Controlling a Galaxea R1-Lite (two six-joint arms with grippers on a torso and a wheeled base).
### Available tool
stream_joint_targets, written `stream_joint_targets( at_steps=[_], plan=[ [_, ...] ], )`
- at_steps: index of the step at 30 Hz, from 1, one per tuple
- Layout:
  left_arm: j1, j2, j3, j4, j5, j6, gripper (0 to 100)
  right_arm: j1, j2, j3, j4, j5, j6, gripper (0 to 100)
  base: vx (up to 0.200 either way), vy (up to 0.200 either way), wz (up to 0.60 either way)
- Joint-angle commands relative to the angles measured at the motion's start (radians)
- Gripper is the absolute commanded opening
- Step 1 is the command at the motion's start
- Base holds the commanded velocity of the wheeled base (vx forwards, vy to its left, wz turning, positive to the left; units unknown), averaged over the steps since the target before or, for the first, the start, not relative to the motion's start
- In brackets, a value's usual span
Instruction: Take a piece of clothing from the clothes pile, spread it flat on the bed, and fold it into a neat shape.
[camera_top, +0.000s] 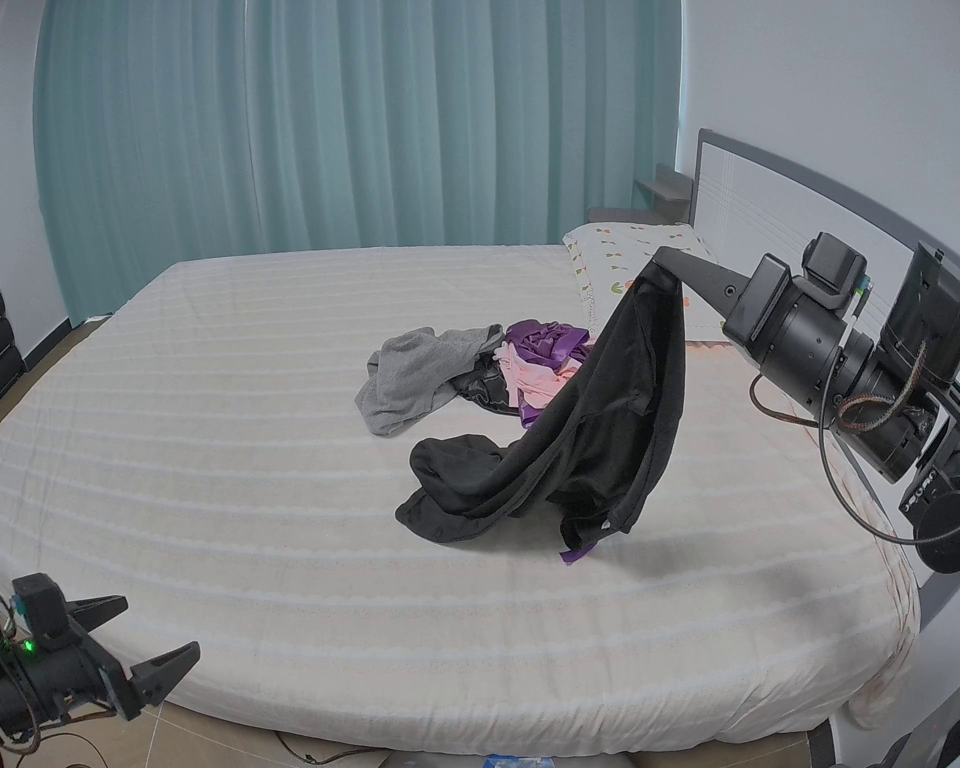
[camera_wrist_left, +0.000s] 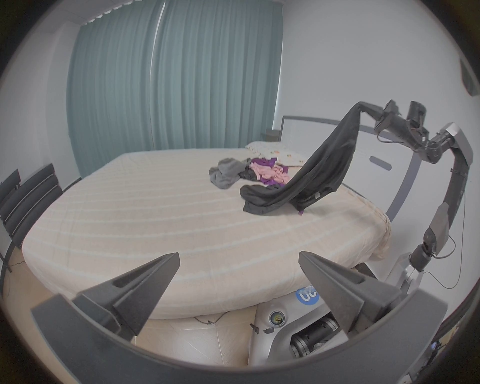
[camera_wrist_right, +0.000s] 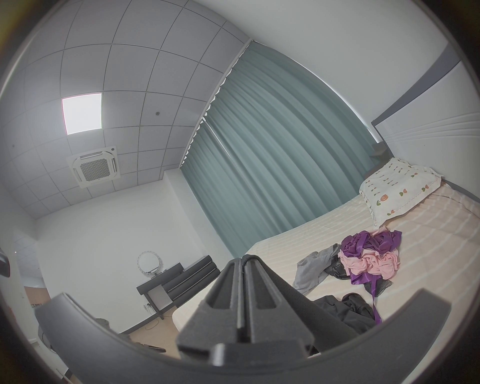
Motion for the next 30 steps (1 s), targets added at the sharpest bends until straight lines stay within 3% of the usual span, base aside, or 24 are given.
stream_joint_targets(
  at_steps=[1, 7, 14, 17, 30],
  plan=[
    [-0.059, 0.48, -0.035, -0.217, 0.0, 0.006, 100, -0.012, 0.018, -0.009, 0.0, 0.0, 0.002, 0, 0.0, 0.0, 0.0],
    [-0.167, 0.801, -0.098, -0.439, 0.045, -0.01, 100, -0.009, 0.012, -0.036, 0.001, -0.003, 0.0, 0, 0.0, 0.0, 0.0],
    [-0.285, 1.116, -0.265, -0.547, 0.109, -0.105, 100, -0.009, 0.019, -0.098, 0.003, -0.014, -0.004, 0, 0.0, 0.0, 0.0],
    [-0.308, 1.244, -0.342, -0.607, 0.166, -0.105, 100, -0.006, 0.019, -0.099, 0.001, -0.014, -0.003, 0, 0.0, 0.0, 0.0],
    [-0.365, 1.577, -0.636, -0.746, 0.223, -0.113, 100, -0.003, 0.044, -0.124, 0.0, -0.012, -0.001, 0, 0.0, 0.0, 0.0]
  ],
)
